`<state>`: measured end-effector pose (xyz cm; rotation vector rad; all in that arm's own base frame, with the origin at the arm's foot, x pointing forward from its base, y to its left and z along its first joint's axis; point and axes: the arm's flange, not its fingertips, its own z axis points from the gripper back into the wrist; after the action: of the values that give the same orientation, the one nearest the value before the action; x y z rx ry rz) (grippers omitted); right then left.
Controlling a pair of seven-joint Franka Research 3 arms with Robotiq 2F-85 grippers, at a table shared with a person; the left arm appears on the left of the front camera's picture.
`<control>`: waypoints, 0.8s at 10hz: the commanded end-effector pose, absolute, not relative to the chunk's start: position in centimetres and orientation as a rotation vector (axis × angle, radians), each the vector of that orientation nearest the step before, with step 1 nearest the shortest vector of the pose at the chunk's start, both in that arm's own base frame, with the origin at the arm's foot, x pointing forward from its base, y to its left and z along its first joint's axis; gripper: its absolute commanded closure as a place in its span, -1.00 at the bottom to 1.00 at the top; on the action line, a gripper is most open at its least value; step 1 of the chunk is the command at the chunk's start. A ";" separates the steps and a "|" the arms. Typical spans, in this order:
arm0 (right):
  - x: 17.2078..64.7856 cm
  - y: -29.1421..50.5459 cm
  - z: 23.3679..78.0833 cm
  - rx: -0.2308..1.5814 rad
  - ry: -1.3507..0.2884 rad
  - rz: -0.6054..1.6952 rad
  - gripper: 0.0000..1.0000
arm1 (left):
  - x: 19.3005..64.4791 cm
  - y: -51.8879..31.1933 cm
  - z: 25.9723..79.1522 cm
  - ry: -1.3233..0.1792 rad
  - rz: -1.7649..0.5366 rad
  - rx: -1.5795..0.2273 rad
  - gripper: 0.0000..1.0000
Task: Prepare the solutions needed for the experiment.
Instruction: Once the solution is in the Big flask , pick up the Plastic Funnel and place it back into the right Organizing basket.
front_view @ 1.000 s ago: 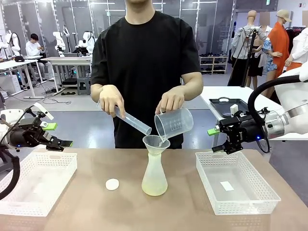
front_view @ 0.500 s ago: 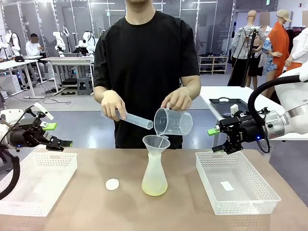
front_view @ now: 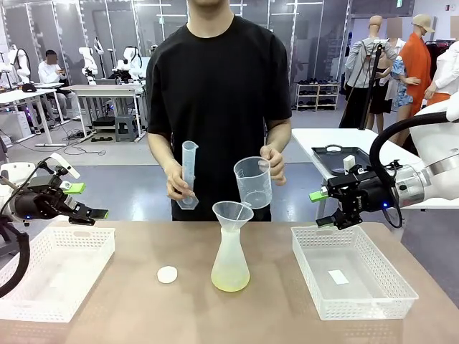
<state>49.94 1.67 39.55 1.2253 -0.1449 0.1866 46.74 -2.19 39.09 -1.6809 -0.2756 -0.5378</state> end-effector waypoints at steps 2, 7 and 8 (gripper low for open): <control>50.0 1.6 39.8 1.230 -0.148 0.195 -0.99 | 46.8 -2.2 39.2 -0.280 -0.540 -1.683 -1.00; 50.0 1.6 39.8 1.230 -0.148 0.195 -0.99 | 46.8 -2.2 39.2 -0.280 -0.540 -1.683 -1.00; 50.0 1.6 39.8 1.230 -0.148 0.195 -0.99 | 46.8 -2.2 39.2 -0.280 -0.540 -1.683 -1.00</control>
<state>49.94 1.68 39.55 1.2256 -0.1446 0.1869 46.74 -2.19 39.09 -1.6809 -0.2756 -0.5378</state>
